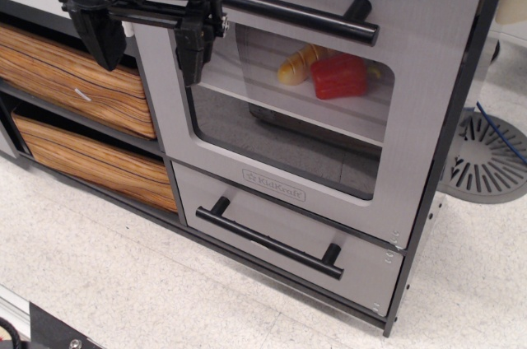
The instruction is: Open oven
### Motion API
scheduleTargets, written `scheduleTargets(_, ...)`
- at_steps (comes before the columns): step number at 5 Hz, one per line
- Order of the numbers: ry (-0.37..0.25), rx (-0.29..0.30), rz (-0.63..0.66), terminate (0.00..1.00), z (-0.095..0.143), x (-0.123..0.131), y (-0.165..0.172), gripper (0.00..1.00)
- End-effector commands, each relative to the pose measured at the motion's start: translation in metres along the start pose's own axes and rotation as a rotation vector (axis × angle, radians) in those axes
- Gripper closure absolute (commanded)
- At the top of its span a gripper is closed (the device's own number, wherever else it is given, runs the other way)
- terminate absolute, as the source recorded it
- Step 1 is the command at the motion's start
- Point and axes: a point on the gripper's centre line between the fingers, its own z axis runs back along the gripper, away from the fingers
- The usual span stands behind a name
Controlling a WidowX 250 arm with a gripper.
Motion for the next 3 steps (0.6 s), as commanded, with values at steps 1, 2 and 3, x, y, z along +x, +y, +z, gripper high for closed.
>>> scheduleTargets(1, 0.000, 0.000, 0.000, 0.00, 0.000, 0.000, 0.000, 0.00)
scheduleTargets(2, -0.031, -0.032, 0.225, 0.00, 0.006, 0.013, -0.017, 0.00)
scheduleTargets(3, -0.063, -0.059, 0.484, 0.00, 0.012, 0.033, -0.025, 0.00)
